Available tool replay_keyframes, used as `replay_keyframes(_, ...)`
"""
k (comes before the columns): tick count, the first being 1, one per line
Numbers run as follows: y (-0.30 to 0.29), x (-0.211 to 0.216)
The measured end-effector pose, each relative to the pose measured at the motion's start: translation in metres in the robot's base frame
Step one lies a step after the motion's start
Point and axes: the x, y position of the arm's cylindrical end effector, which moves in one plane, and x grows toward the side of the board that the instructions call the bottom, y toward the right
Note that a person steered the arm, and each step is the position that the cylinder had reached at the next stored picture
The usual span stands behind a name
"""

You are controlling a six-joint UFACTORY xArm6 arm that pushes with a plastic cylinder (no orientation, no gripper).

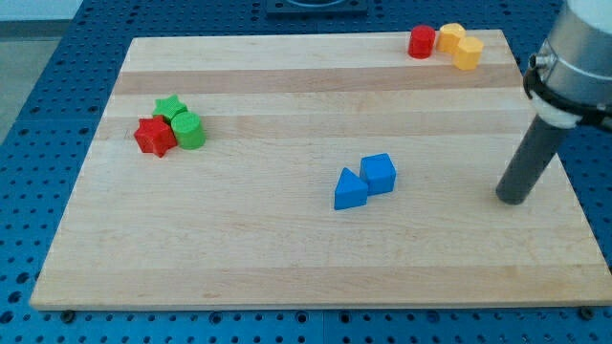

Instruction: Push the blue cube above the blue triangle

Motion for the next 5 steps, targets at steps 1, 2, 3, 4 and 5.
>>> replay_keyframes(1, -0.001, 0.002)
replay_keyframes(2, 0.000, 0.002)
replay_keyframes(3, -0.003, 0.002)
replay_keyframes(4, -0.041, 0.002)
replay_keyframes(5, -0.083, 0.002)
